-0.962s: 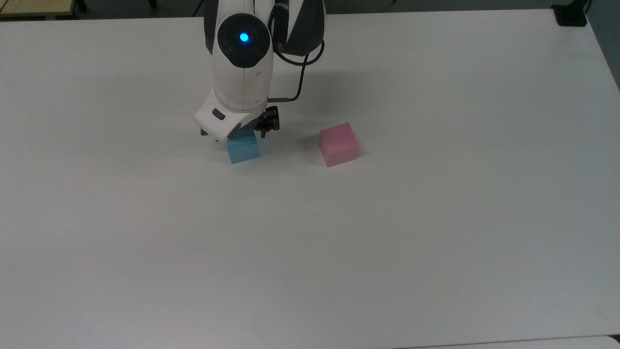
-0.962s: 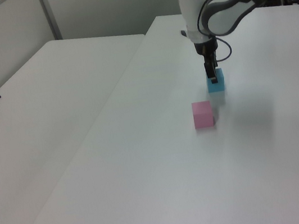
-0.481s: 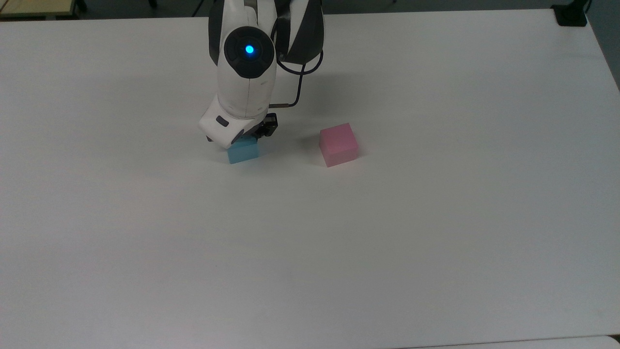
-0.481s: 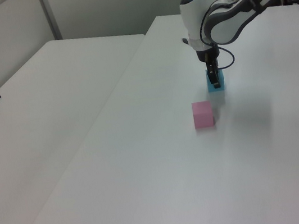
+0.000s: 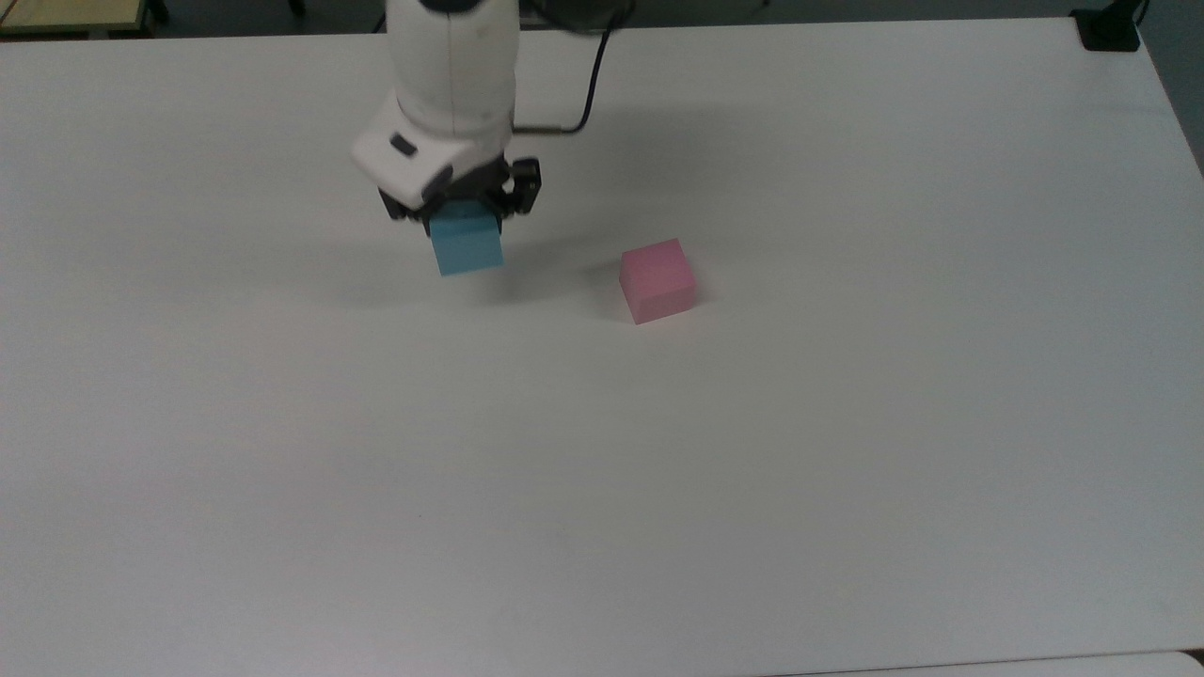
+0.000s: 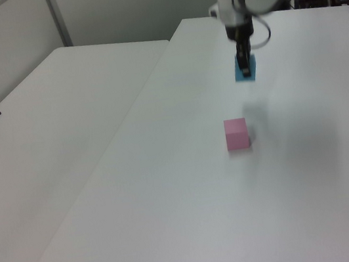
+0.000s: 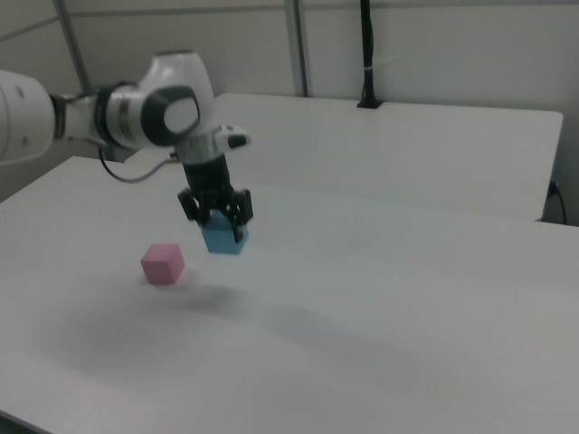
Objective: Put blue cube on pink cube
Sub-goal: 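Lift the light-blue cube and carry it above the pink cube, then lower the light-blue cube onto the pink cube's top face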
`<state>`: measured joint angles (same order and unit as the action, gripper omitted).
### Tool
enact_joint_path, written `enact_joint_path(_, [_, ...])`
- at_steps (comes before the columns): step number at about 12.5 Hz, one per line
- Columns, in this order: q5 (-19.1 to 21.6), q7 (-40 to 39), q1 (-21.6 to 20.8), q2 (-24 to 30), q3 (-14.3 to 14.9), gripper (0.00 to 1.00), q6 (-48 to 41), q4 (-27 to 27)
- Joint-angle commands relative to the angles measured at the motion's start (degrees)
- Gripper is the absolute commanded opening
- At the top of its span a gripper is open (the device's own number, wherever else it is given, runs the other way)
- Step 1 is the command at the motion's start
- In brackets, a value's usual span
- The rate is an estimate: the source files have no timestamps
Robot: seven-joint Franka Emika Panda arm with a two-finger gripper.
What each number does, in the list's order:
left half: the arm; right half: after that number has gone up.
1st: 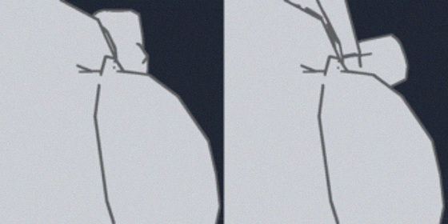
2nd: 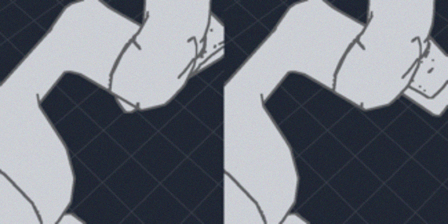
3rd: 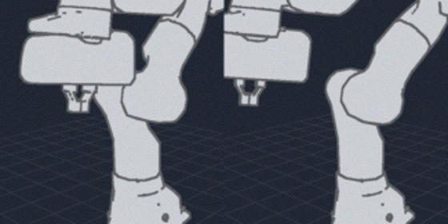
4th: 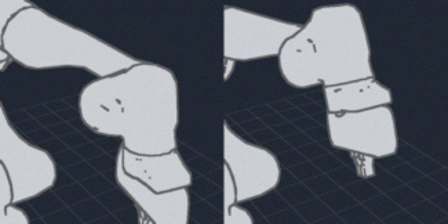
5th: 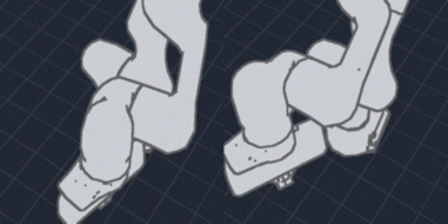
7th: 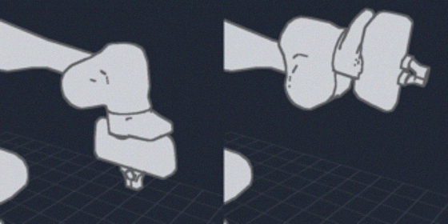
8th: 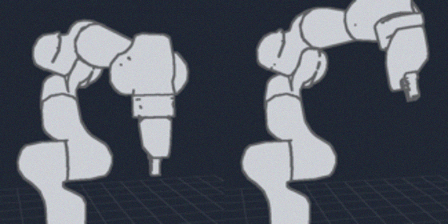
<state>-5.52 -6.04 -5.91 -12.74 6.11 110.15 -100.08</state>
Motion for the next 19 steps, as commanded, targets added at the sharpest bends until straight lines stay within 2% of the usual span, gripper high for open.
enact_joint_path(1, [3.2, 0.1, -0.2, 2.1, 0.9, 0.15, -7.7, 5.9])
enact_joint_path(5, [4.0, 6.5, -1.8, 2.0, -0.2, 0.15, -8.4, 6.7])
enact_joint_path(8, [4.6, 13.9, -8.5, 1.7, -0.6, 0.15, -8.0, 7.8])
enact_joint_path(10, [5.3, 17.5, -11.6, -0.2, -0.6, 0.15, -8.2, 10.4])
enact_joint_path(12, [5.3, 19.1, -13.9, -0.3, -0.7, 0.15, -8.2, 10.9])
enact_joint_path(14, [5.3, 19.8, -13.5, -1.0, -2.3, 0.15, -8.1, 10.8])
enact_joint_path(19, [4.7, 19.7, -13.8, -4.8, -2.4, 0.16, -7.7, 10.3])
